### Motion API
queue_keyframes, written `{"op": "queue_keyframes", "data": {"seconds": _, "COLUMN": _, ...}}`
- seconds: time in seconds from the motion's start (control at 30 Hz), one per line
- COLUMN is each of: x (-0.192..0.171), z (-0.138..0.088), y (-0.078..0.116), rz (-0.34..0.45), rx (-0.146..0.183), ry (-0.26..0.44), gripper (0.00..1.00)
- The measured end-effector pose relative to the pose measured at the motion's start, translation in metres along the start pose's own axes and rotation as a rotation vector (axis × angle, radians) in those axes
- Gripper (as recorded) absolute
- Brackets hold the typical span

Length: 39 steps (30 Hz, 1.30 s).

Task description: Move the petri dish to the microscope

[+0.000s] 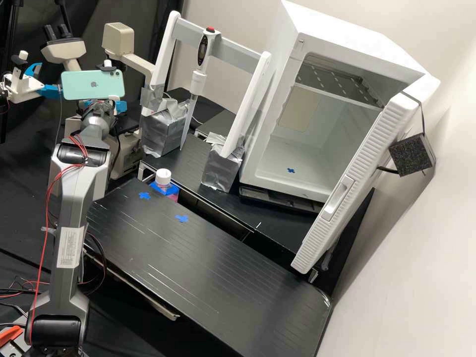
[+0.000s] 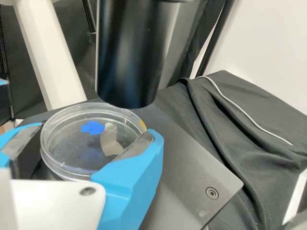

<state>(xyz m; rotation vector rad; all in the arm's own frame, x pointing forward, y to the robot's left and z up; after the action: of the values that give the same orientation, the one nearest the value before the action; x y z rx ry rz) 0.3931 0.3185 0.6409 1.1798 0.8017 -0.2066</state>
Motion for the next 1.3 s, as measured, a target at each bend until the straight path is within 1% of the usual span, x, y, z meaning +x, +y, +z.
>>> {"op": "queue_keyframes", "data": {"seconds": 0.1, "x": 0.002, "z": 0.001, "y": -0.001, "rz": -0.001, "rx": 0.002, "ry": -0.001, "gripper": 0.0}}
{"op": "queue_keyframes", "data": {"seconds": 0.13, "x": 0.002, "z": 0.001, "y": -0.001, "rz": -0.001, "rx": 0.002, "ry": -0.001, "gripper": 1.0}}
{"op": "queue_keyframes", "data": {"seconds": 0.2, "x": 0.002, "z": 0.0, "y": 0.0, "rz": 0.001, "rx": 0.006, "ry": 0.0, "gripper": 1.0}}
{"op": "queue_keyframes", "data": {"seconds": 0.3, "x": 0.002, "z": 0.0, "y": 0.0, "rz": -0.004, "rx": -0.003, "ry": -0.003, "gripper": 1.0}}
{"op": "queue_keyframes", "data": {"seconds": 0.47, "x": 0.002, "z": 0.001, "y": 0.0, "rz": -0.004, "rx": -0.01, "ry": -0.006, "gripper": 1.0}}
{"op": "queue_keyframes", "data": {"seconds": 0.8, "x": 0.002, "z": 0.001, "y": 0.0, "rz": -0.004, "rx": -0.01, "ry": -0.006, "gripper": 1.0}}
{"op": "queue_keyframes", "data": {"seconds": 0.87, "x": 0.002, "z": 0.001, "y": -0.002, "rz": -0.008, "rx": -0.001, "ry": -0.007, "gripper": 1.0}}
{"op": "queue_keyframes", "data": {"seconds": 0.93, "x": -0.001, "z": 0.002, "y": -0.003, "rz": -0.016, "rx": 0.025, "ry": -0.007, "gripper": 1.0}}
{"op": "queue_keyframes", "data": {"seconds": 0.97, "x": -0.003, "z": 0.001, "y": -0.003, "rz": -0.016, "rx": 0.043, "ry": -0.006, "gripper": 1.0}}
{"op": "queue_keyframes", "data": {"seconds": 1.1, "x": -0.019, "z": 0.001, "y": -0.005, "rz": -0.032, "rx": 0.051, "ry": -0.002, "gripper": 1.0}}
{"op": "queue_keyframes", "data": {"seconds": 1.13, "x": -0.023, "z": 0.0, "y": -0.005, "rz": -0.033, "rx": 0.076, "ry": 0.002, "gripper": 1.0}}
{"op": "queue_keyframes", "data": {"seconds": 1.17, "x": -0.028, "z": 0.0, "y": -0.005, "rz": -0.035, "rx": 0.077, "ry": 0.004, "gripper": 1.0}}
{"op": "queue_keyframes", "data": {"seconds": 1.2, "x": -0.032, "z": 0.001, "y": -0.007, "rz": -0.039, "rx": 0.056, "ry": 0.005, "gripper": 1.0}}
{"op": "queue_keyframes", "data": {"seconds": 1.27, "x": -0.045, "z": -0.001, "y": -0.006, "rz": -0.034, "rx": 0.065, "ry": 0.013, "gripper": 1.0}}
{"op": "queue_keyframes", "data": {"seconds": 1.3, "x": -0.053, "z": -0.002, "y": -0.005, "rz": -0.032, "rx": 0.086, "ry": 0.015, "gripper": 1.0}}
